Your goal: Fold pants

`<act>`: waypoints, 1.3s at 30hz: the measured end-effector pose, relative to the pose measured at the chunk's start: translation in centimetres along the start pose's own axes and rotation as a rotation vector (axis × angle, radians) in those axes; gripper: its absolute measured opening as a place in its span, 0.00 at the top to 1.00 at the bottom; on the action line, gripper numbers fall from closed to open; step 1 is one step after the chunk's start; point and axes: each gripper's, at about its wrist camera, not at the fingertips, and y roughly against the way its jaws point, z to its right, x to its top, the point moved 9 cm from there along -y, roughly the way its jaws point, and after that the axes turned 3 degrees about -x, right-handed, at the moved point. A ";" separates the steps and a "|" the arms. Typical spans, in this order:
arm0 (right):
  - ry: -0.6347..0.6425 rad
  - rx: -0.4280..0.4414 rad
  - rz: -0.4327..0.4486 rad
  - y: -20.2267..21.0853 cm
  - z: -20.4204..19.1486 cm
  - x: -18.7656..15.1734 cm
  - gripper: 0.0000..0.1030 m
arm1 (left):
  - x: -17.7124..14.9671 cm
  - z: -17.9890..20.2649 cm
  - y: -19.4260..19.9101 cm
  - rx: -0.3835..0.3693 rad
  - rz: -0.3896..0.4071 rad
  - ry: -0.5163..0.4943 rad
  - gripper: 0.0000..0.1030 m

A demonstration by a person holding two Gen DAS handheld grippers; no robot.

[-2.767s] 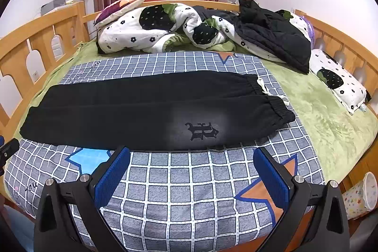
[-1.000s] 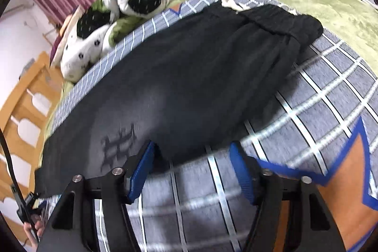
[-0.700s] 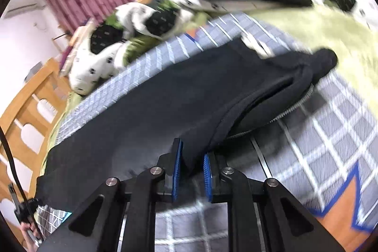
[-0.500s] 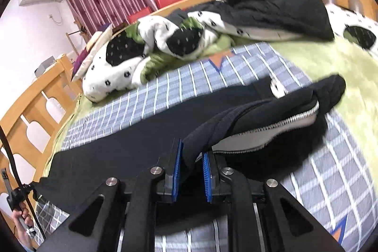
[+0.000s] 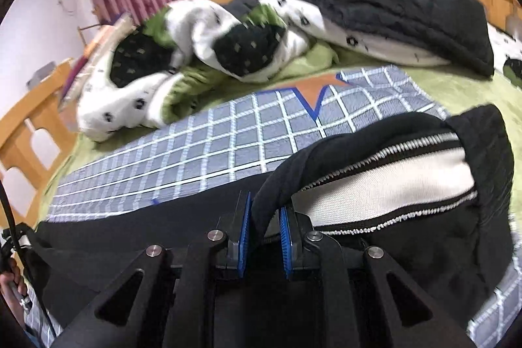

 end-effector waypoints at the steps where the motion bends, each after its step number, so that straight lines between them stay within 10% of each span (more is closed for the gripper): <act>1: -0.022 -0.010 -0.010 -1.1 0.4 0.1 0.83 | 0.1 -0.1 -1.0 0.000 -0.030 0.025 0.87; 8: -0.108 -0.033 -0.029 -1.7 2.0 -0.1 0.47 | -1.6 -0.7 1.9 0.009 -0.061 0.049 0.34; 23: -0.036 -0.036 -0.165 9.5 8.3 -14.5 0.38 | -18.7 -5.1 11.0 -0.232 -0.285 0.274 0.34; 34: -0.184 0.026 -0.159 5.0 9.4 -12.9 0.38 | -16.0 -7.1 5.9 -0.254 -0.244 0.443 0.37; 39: -0.212 -0.003 -0.121 2.5 10.1 -9.9 0.52 | -14.4 -8.1 3.6 -0.172 -0.235 0.432 0.71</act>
